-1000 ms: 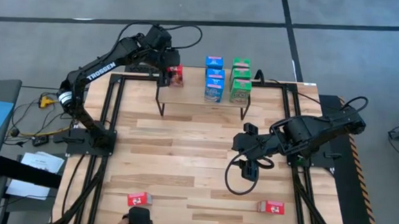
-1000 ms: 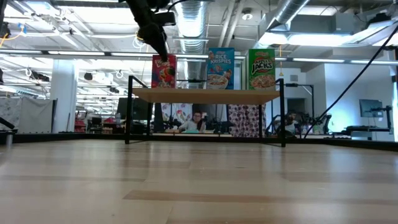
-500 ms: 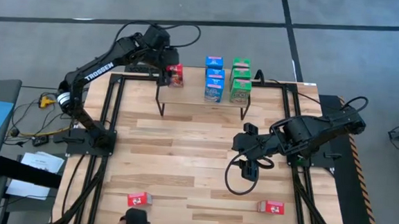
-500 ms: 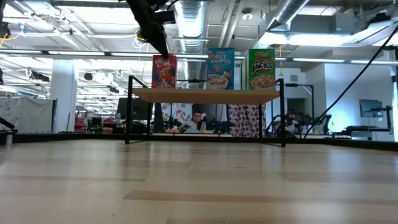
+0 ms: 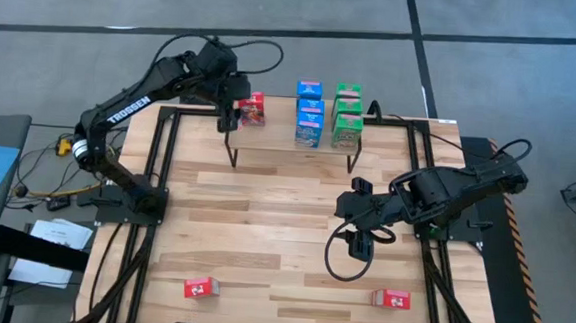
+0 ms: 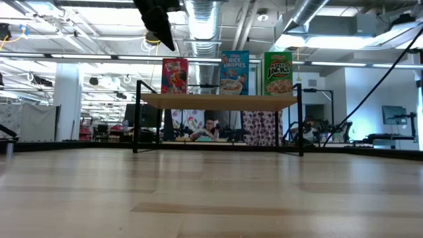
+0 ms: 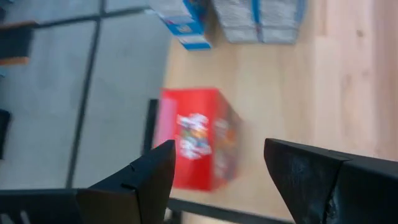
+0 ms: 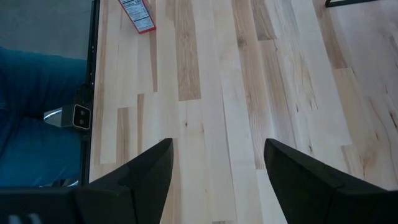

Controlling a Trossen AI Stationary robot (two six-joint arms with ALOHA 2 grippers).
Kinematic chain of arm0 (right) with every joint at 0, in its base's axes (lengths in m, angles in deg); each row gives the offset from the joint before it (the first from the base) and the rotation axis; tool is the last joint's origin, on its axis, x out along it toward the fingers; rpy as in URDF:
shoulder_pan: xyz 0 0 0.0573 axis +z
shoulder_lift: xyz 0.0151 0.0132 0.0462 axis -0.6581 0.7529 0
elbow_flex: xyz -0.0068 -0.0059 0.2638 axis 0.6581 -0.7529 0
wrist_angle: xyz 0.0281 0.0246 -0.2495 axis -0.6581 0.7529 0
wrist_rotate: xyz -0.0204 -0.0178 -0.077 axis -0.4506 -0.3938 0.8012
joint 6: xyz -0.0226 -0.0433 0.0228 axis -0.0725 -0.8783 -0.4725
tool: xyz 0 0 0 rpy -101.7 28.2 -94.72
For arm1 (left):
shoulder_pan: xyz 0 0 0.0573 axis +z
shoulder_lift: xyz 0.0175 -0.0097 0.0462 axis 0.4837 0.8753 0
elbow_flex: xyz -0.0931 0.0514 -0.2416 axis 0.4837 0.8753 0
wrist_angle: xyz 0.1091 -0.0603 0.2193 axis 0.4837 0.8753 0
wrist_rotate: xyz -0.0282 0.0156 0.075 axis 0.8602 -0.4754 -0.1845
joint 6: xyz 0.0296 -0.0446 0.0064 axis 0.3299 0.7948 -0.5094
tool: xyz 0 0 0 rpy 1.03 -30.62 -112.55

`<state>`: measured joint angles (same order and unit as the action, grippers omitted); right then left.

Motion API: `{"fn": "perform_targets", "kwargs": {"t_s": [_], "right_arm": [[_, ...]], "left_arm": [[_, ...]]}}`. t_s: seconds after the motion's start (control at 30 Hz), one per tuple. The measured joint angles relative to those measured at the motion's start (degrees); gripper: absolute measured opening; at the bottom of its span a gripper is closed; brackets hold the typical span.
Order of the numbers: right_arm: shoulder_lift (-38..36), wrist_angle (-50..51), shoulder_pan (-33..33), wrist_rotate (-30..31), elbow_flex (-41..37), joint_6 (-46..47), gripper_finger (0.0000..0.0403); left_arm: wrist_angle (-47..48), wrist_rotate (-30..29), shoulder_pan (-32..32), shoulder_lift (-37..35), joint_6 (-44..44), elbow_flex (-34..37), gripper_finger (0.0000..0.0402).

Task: Stack cereal on shelf
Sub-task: Put the top red cereal box on the shelf

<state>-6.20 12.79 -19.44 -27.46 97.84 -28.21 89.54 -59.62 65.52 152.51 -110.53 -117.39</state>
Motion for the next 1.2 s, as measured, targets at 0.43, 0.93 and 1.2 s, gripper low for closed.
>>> {"fn": "perform_targets", "kwargs": {"t_s": [0.43, 0.93, 1.2], "right_arm": [[-0.02, -0.02, 0.0, 0.0, 0.0, 0.0, 0.0276], [-0.02, -0.03, 0.0, 0.0, 0.0, 0.0, 0.0276], [-0.02, -0.02, 0.0, 0.01, 0.0, 0.0, 0.0276]], "left_arm": [[8.68, 0.36, -3.23, 0.03, 5.98, 4.8, 0.0234], [-2.58, 0.31, -3.21, 0.08, 5.32, 14.52, 0.0234], [-7.08, -0.31, -3.19, 0.1, 5.27, 16.98, 0.0234]]}}
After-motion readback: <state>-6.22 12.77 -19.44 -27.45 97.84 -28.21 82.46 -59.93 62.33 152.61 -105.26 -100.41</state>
